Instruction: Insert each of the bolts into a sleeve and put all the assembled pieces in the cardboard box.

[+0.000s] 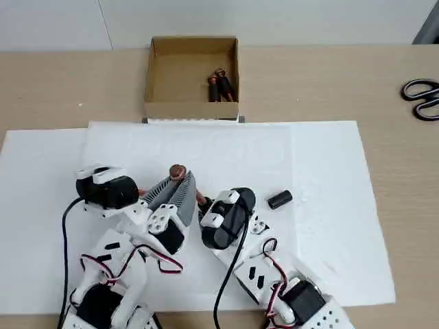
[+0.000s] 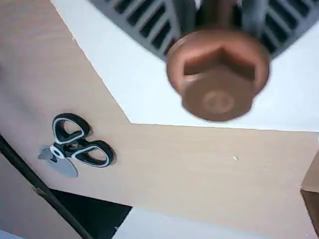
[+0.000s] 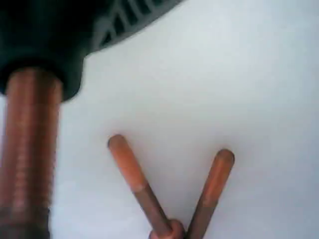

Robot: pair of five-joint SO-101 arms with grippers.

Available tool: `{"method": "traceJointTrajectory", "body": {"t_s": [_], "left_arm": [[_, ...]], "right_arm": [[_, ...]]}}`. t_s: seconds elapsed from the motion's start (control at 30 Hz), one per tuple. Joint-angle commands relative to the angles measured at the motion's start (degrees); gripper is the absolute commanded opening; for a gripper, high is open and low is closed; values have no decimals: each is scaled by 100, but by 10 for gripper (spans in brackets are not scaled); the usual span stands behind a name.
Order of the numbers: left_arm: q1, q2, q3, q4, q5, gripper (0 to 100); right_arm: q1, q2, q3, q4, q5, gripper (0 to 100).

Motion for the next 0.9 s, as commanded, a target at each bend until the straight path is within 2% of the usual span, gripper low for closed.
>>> {"method": "traceJointTrajectory", "body": {"t_s": [0.0, 0.2, 0.37, 0.5, 0.7, 0.87], "left_arm": [[18, -53, -66, 149, 26, 6], [26, -53, -66, 492, 26, 6], [457, -53, -57, 730, 26, 6], [536, -35, -48, 782, 0, 6], [545, -26, -40, 1046, 0, 6], [448, -44, -40, 1090, 0, 6]], "right_arm": [[-22, -92, -369, -163, 62, 2], [-22, -92, -369, -180, 62, 2], [-22, -84, -369, -444, 62, 2], [-22, -84, -369, -435, 70, 2], [-48, -92, -475, -444, 554, 2], [-400, -92, -624, -435, 897, 2]]}}
